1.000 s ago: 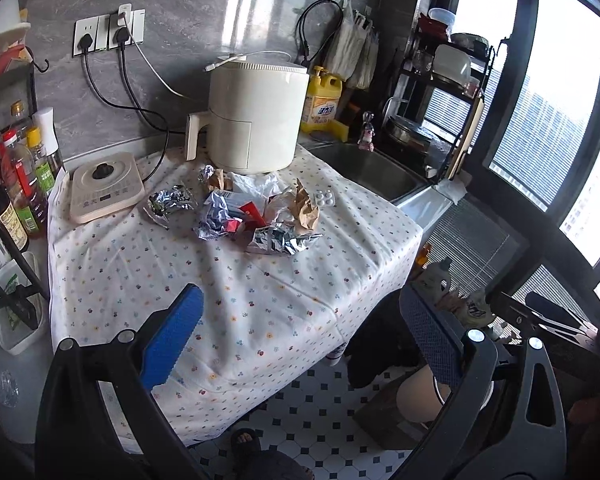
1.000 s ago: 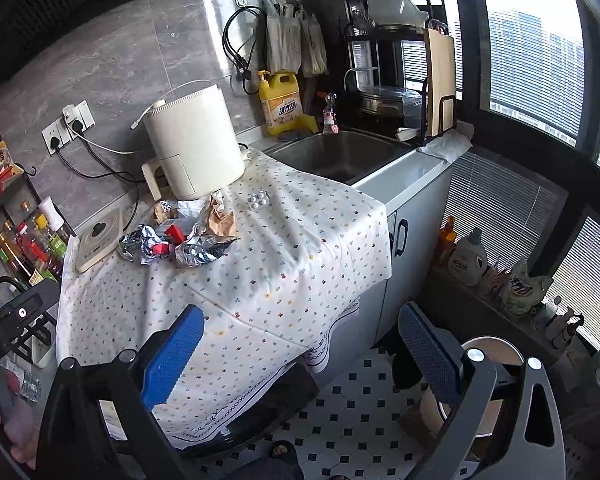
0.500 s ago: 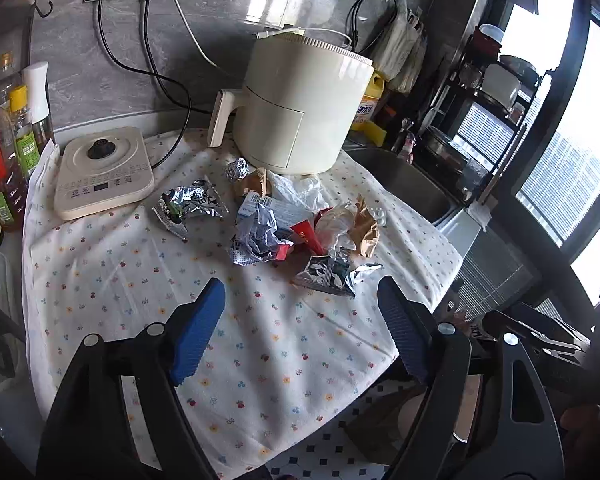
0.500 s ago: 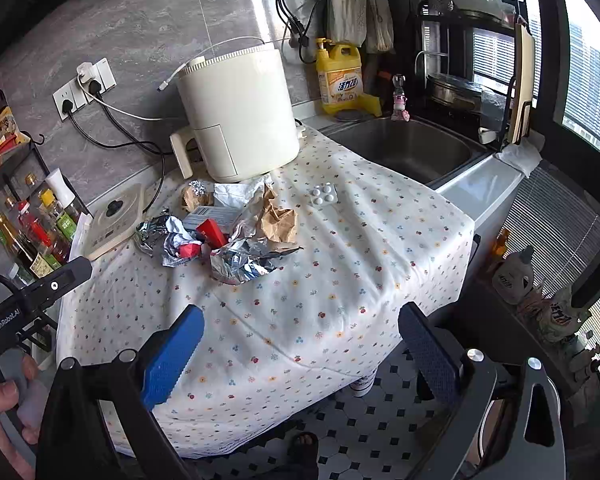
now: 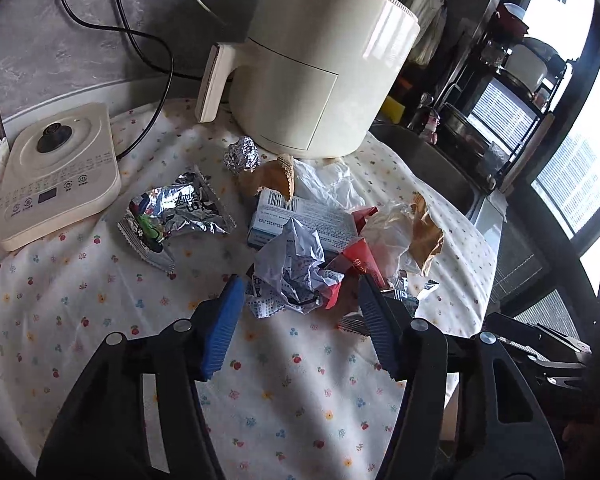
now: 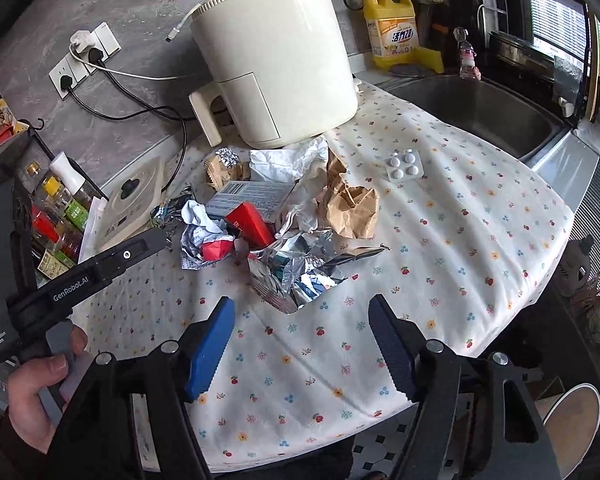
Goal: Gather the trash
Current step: 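Grasp the crumpled foil wrapper with the right tool while the left tool grasps a clear wrapper, then carry both wrappers to the white bin and open both tools over it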
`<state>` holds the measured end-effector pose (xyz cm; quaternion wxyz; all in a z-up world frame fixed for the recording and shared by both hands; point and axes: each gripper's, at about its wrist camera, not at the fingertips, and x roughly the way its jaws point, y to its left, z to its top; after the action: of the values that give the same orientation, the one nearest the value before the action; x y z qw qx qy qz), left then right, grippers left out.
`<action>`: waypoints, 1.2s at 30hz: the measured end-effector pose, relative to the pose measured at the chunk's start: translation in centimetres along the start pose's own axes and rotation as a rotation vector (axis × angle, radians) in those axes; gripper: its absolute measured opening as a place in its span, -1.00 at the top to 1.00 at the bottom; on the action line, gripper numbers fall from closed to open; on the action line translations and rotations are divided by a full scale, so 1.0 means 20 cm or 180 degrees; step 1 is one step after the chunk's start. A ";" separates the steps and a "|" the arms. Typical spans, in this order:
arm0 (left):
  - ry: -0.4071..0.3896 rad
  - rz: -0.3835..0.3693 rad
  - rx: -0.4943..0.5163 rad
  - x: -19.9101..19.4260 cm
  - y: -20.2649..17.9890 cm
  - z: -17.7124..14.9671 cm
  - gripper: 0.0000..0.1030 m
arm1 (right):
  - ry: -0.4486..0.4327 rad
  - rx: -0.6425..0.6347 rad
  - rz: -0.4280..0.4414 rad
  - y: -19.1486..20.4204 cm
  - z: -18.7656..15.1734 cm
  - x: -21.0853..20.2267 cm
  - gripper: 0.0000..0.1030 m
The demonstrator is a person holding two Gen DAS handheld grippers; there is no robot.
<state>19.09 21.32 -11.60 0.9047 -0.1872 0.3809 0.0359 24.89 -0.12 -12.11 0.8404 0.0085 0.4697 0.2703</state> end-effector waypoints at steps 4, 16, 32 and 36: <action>0.0098 -0.0008 0.0046 0.12 0.01 0.04 -0.15 | 0.0070 0.0005 0.0011 0.02 0.02 0.09 -0.23; 0.0208 -0.0174 -0.0063 0.23 0.12 0.01 0.42 | 0.0263 -0.0032 0.0077 0.08 0.11 0.32 0.17; -0.0159 -0.0163 0.0053 -0.11 0.11 0.04 0.42 | 0.0347 -0.0123 0.0853 0.19 0.07 0.14 0.96; -0.0267 -0.0094 0.0128 -0.16 0.04 0.05 0.42 | 0.0298 -0.0166 0.1072 0.20 0.06 0.04 0.97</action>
<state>17.44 22.61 -8.99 0.9240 -0.1729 0.3404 0.0227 24.29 3.90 -10.99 0.7604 0.0527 0.4930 0.4195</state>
